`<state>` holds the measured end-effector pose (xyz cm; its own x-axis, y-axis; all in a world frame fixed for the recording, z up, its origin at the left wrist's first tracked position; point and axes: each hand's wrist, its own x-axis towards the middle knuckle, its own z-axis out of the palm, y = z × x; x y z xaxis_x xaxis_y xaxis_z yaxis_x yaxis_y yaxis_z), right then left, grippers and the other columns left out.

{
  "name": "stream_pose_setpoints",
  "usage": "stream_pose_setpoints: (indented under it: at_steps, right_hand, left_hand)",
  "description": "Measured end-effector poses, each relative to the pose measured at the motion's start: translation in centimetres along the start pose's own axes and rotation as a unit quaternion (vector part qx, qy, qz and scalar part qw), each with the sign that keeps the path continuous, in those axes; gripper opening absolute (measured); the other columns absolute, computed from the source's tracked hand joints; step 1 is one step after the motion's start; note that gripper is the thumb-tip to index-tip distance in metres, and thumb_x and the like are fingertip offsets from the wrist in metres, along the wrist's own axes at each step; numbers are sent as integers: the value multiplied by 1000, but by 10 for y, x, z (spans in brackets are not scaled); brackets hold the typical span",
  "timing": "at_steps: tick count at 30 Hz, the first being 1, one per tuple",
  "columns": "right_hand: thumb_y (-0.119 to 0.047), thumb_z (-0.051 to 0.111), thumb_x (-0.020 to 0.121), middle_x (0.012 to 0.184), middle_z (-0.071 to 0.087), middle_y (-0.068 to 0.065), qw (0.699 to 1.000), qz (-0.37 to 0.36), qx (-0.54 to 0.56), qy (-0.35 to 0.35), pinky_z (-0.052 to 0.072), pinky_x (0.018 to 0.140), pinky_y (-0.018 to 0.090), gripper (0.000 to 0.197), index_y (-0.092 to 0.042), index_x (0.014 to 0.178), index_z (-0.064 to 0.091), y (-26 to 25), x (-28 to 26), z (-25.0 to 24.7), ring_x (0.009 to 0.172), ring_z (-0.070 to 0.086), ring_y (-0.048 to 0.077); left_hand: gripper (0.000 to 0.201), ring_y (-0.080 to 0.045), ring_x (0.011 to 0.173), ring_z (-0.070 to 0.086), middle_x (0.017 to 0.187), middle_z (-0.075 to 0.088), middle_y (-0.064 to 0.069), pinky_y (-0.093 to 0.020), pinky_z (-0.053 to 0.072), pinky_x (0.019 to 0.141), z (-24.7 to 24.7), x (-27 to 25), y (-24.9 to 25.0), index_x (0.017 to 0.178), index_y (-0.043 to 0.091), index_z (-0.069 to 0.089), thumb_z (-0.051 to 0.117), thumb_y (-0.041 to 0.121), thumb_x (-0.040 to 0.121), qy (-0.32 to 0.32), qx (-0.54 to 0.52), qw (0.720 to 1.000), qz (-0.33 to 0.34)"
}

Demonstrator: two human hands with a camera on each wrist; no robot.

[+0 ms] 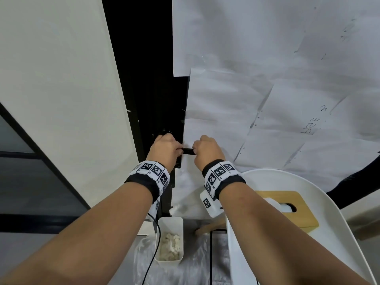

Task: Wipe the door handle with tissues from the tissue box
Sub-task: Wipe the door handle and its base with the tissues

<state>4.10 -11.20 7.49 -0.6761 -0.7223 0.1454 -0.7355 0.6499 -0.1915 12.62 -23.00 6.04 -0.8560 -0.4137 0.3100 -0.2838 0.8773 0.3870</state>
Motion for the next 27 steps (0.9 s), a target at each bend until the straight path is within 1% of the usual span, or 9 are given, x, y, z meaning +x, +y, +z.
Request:
stream_pose_setpoints:
  at_steps: [3,6,12,14,17,20,22,27]
  right_hand:
    - [1,47,84,103,52,10,1000,-4,-2,1,37,64,33,21,-5,98,62,-1,1,1,95,50,28]
    - [2,48,84,103,52,10,1000,-4,3,5,35,64,32,20,-6,97,61,0,0,3,94,49,27]
    - [4,47,84,103,51,10,1000,-7,9,8,35,65,32,21,-5,97,60,0,-2,4,94,48,27]
    - [5,46,83,103,51,10,1000,-5,13,6,37,66,32,22,-5,97,60,0,-3,4,94,48,27]
    - [5,46,83,103,51,10,1000,-1,17,7,37,67,32,22,-5,97,60,-1,-5,3,95,48,27]
    - [6,45,83,105,51,10,1000,0,20,3,42,70,33,24,-4,99,60,-2,-6,1,96,48,27]
    - [7,45,82,106,51,11,1000,2,20,1,43,72,33,26,-4,101,60,-3,-7,1,97,47,27]
    - [7,45,82,108,51,11,1000,4,17,-1,41,72,32,28,-4,103,60,-3,-9,0,98,47,27]
  left_hand:
    - [23,-23,106,48,107,59,-5,-26,37,87,0,1,0,110,17,72,59,24,93,3,-9,1000,-12]
    - [23,-24,107,47,108,59,-5,-24,34,85,2,2,0,111,17,71,58,24,93,-6,-5,1000,-21]
    - [24,-26,105,49,106,59,-7,-29,38,86,0,1,1,111,15,71,59,24,93,-2,-2,1000,-15]
    - [24,-25,105,48,107,59,-6,-28,38,87,-1,1,1,112,16,71,58,25,93,-5,1,1000,-18]
    - [24,-24,105,48,107,58,-5,-25,36,85,-1,0,2,112,17,71,58,25,94,-7,4,1000,-18]
    - [23,-22,104,48,105,58,-4,-24,35,83,-1,-1,2,111,18,71,59,25,93,-2,3,1000,-18]
    - [23,-22,103,48,104,58,-4,-25,37,84,-1,-2,2,111,18,71,59,26,93,0,5,1000,-17]
    - [23,-23,103,49,104,58,-3,-29,41,87,-1,-3,2,112,18,71,59,26,93,1,10,1000,-14]
